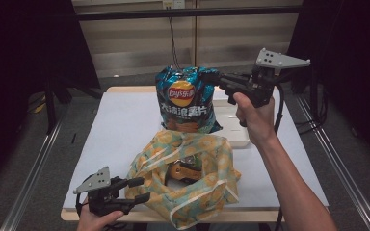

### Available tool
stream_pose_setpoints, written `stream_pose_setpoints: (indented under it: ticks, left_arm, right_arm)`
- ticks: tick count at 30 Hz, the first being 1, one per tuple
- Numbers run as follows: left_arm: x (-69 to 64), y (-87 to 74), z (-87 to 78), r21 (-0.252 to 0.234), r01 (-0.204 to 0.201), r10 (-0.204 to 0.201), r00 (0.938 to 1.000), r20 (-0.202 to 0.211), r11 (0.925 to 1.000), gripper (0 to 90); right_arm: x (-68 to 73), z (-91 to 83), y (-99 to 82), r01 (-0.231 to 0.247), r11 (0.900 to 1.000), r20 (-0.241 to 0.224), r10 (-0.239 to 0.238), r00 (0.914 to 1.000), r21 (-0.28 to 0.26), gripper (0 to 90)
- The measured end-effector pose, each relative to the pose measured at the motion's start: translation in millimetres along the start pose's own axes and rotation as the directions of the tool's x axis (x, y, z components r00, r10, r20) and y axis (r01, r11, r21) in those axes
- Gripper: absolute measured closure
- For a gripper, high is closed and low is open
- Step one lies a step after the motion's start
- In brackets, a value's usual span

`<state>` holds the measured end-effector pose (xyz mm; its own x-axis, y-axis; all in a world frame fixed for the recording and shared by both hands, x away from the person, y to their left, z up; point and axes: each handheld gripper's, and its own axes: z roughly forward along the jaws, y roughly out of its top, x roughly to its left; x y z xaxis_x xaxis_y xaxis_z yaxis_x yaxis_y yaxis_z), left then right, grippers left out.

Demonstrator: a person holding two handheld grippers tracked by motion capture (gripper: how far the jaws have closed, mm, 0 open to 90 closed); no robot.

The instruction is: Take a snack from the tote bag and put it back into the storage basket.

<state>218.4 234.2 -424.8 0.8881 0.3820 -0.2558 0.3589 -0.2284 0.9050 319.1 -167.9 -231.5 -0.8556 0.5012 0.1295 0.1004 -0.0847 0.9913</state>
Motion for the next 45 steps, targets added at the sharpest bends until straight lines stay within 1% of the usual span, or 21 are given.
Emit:
stream_pose_setpoints:
  ticks: [1, 3, 4, 6, 7, 9, 12, 15, 18, 21, 24, 25, 26, 27, 30, 32, 33, 35, 39, 43, 45]
  left_arm:
    - [0.3, 0.6, 0.0, 0.002, 0.001, -0.001, 0.9999, -0.012, 1.0000, 38.0]
    - [2.1, 1.4, 0.1, 0.006, -0.007, 0.007, 0.9996, -0.027, 1.0000, 34.4]
    - [2.4, 1.2, 0.4, 0.008, -0.009, 0.010, 0.9995, -0.030, 0.9999, 33.6]
    - [3.5, -0.6, 2.1, 0.014, -0.013, 0.013, 0.9997, -0.022, 0.9998, 32.5]
    - [4.2, -1.6, 2.9, 0.023, -0.010, 0.011, 0.9993, -0.035, 0.9997, 32.1]
    - [6.5, -3.4, 4.7, 0.030, -0.004, 0.005, 0.9994, -0.035, 0.9996, 29.9]
    - [6.8, -5.0, 5.4, 0.036, 0.007, -0.005, 0.9988, -0.048, 0.9993, 30.0]
    - [7.0, -6.3, 5.8, 0.042, 0.004, -0.002, 0.9990, -0.044, 0.9991, 29.9]
    - [8.7, -6.7, 5.6, 0.041, 0.006, -0.004, 0.9988, -0.049, 0.9991, 29.6]
    - [10.5, -6.9, 4.4, 0.046, 0.005, -0.002, 0.9985, -0.055, 0.9989, 29.5]
    - [10.7, -7.3, 4.5, 0.046, 0.009, -0.006, 0.9980, -0.062, 0.9989, 29.5]
    - [10.1, -7.5, 5.0, 0.039, 0.017, -0.015, 0.9983, -0.057, 0.9991, 29.5]
    - [10.4, -7.3, 4.6, 0.047, 0.008, -0.005, 0.9980, -0.063, 0.9989, 29.5]
    - [10.4, -7.3, 4.6, 0.046, 0.005, -0.002, 0.9982, -0.060, 0.9989, 29.5]
    - [10.0, -7.1, 5.1, 0.051, 0.002, 0.001, 0.9984, -0.057, 0.9987, 29.4]
    - [10.1, -6.8, 5.5, 0.048, 0.002, 0.000, 0.9988, -0.048, 0.9989, 28.9]
    - [10.5, -6.5, 5.6, 0.054, -0.001, 0.004, 0.9986, -0.053, 0.9985, 28.6]
    - [11.2, -7.0, 6.9, 0.066, -0.001, 0.004, 0.9989, -0.047, 0.9978, 27.6]
    - [11.4, -6.7, 7.6, 0.057, 0.004, -0.002, 0.9990, -0.046, 0.9984, 27.1]
    - [12.8, -6.5, 7.6, 0.057, 0.000, 0.003, 0.9991, -0.043, 0.9984, 26.4]
    - [13.1, -6.6, 8.1, 0.057, 0.008, -0.006, 0.9991, -0.043, 0.9983, 25.9]
  right_arm:
    - [-3.4, -0.7, 0.3, -0.008, 1.0000, 0.000, 0.008, 1.0000, -0.005, 90.0]
    - [-9.2, -1.5, 1.5, -0.005, 1.0000, 0.010, 0.005, 0.9999, 0.000, 90.0]
    - [-12.5, -1.8, 1.9, -0.006, 1.0000, 0.014, 0.006, 0.9999, 0.000, 90.0]
    - [-19.5, -2.1, 2.6, -0.006, 1.0000, 0.027, 0.006, 0.9996, 0.007, 90.0]
    - [-23.2, -2.5, 2.6, -0.008, 0.9999, 0.031, 0.008, 0.9995, 0.006, 90.0]
    - [-30.8, -3.0, 2.1, -0.006, 0.9999, 0.043, 0.006, 0.9991, 0.013, 90.0]
    - [-44.7, -1.7, -1.0, -0.016, 0.9995, 0.061, 0.015, 0.9980, 0.028, 90.0]
    - [-57.2, 1.5, -6.5, -0.028, 0.9988, 0.080, 0.024, 0.9965, 0.040, 90.0]
    - [-68.2, 5.6, -13.6, -0.038, 0.9976, 0.096, 0.032, 0.9948, 0.058, 90.0]
    - [-77.0, 9.8, -21.4, -0.052, 0.9966, 0.107, 0.045, 0.9933, 0.064, 90.0]
    - [-86.3, 13.1, -29.4, -0.067, 0.9955, 0.122, 0.059, 0.9908, 0.067, 90.0]
    - [-90.0, 14.4, -32.5, -0.077, 0.9948, 0.124, 0.068, 0.9899, 0.067, 90.0]
    - [-93.0, 15.7, -35.1, -0.081, 0.9939, 0.131, 0.071, 0.9889, 0.074, 90.0]
    - [-95.8, 17.1, -37.5, -0.084, 0.9933, 0.134, 0.073, 0.9883, 0.080, 90.0]
    - [-101.7, 22.1, -43.2, -0.084, 0.9922, 0.145, 0.071, 0.9870, 0.092, 90.0]
    - [-102.9, 26.0, -46.4, -0.080, 0.9915, 0.142, 0.065, 0.9877, 0.103, 90.0]
    - [-103.4, 28.6, -48.0, -0.077, 0.9910, 0.143, 0.061, 0.9879, 0.110, 90.0]
    - [-105.3, 33.1, -51.1, -0.077, 0.9905, 0.137, 0.061, 0.9887, 0.114, 90.0]
    - [-110.3, 41.2, -58.8, -0.087, 0.9893, 0.148, 0.069, 0.9865, 0.117, 90.0]
    - [-114.9, 51.9, -68.3, -0.092, 0.9846, 0.153, 0.069, 0.9859, 0.149, 90.0]
    - [-117.0, 57.1, -73.0, -0.093, 0.9835, 0.155, 0.068, 0.9856, 0.156, 90.0]
